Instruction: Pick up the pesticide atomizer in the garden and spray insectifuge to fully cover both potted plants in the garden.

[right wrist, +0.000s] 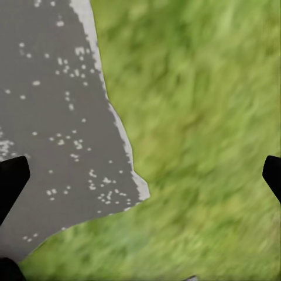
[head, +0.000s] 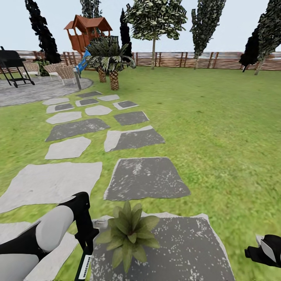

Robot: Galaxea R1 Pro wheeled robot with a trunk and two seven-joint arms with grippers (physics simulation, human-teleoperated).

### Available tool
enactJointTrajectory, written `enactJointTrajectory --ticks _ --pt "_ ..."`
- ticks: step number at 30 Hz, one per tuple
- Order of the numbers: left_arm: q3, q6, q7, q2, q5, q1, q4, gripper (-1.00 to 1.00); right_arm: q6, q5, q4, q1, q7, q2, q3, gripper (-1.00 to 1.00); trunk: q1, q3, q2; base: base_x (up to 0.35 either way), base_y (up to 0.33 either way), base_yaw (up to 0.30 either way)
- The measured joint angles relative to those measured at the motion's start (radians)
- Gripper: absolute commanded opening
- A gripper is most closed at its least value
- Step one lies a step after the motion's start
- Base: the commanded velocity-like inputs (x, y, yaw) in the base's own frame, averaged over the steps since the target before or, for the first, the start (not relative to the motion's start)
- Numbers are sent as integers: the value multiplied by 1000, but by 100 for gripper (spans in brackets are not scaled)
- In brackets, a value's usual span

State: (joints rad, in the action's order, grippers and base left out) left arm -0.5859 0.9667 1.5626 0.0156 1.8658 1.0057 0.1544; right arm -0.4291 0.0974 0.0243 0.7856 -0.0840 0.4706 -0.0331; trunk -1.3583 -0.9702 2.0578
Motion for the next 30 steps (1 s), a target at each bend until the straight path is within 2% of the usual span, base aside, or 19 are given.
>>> enactJointTrajectory --ticks 11,15,26,28,30 --pt "0 0 0 0 0 0 0 -100 -2 0 0 0 0 0 -1 100 -42 -48 77 0 0 0" --pt "0 0 0 0 0 0 4 -100 -2 0 0 0 1 0 -1 100 -42 -48 77 0 0 -85" --pt "0 0 0 0 0 0 6 -100 -2 0 0 0 1 0 -1 100 -42 -48 77 0 0 -263" --pt "13 0 0 0 0 0 6 -100 -2 0 0 0 1 0 -1 100 -42 -48 77 0 0 -159" --pt "51 0 0 1 1 0 6 -100 -2 0 0 0 1 0 -2 100 -42 -48 77 0 0 -69"
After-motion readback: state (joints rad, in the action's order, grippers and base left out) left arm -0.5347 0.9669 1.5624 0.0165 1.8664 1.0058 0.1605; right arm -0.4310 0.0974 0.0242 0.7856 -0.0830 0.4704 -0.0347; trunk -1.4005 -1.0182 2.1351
